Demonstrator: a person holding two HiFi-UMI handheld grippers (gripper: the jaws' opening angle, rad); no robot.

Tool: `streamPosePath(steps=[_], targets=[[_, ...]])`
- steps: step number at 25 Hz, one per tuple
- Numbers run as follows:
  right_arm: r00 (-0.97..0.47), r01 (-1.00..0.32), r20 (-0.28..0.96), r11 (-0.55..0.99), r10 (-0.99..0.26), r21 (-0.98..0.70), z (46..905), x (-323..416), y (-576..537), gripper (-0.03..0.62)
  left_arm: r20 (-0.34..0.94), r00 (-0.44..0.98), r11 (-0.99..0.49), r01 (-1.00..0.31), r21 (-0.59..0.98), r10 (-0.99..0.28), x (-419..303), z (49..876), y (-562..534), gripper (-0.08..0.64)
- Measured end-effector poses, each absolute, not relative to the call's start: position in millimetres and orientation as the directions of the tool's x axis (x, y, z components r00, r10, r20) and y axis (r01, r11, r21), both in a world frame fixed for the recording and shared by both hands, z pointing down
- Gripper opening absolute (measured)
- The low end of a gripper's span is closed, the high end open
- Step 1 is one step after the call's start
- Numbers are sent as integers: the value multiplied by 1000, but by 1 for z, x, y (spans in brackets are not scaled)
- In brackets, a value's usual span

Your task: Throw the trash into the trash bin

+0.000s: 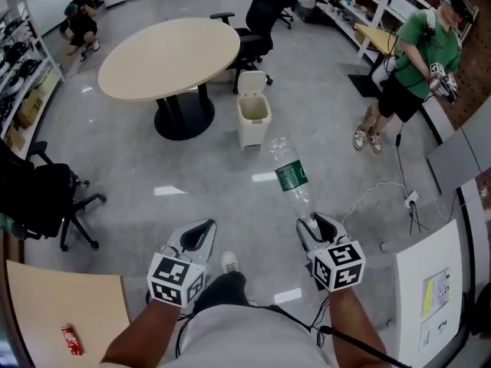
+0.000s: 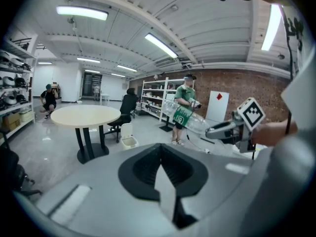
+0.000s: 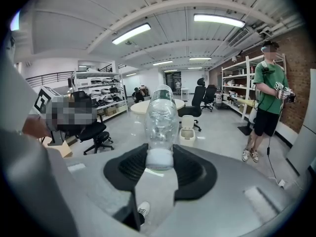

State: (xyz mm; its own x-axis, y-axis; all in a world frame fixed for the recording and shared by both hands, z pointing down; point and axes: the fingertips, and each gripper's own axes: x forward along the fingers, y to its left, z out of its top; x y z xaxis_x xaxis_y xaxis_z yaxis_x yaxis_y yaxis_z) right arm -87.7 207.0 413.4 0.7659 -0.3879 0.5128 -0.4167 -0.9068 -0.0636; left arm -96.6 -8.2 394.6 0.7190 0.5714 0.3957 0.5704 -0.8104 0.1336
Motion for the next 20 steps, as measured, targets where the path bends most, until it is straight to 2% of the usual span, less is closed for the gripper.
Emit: streamPosePath(steps=[12,20], targets=[[777,-353,542,-934,-321,-46,409,8,204,158,396,671,-765,627,148,627,9,386,-14,8],[793,-334,534,-942,-295,-24,398,49,193,158,371,660,-744,649,156,653,55,379,-18,8]])
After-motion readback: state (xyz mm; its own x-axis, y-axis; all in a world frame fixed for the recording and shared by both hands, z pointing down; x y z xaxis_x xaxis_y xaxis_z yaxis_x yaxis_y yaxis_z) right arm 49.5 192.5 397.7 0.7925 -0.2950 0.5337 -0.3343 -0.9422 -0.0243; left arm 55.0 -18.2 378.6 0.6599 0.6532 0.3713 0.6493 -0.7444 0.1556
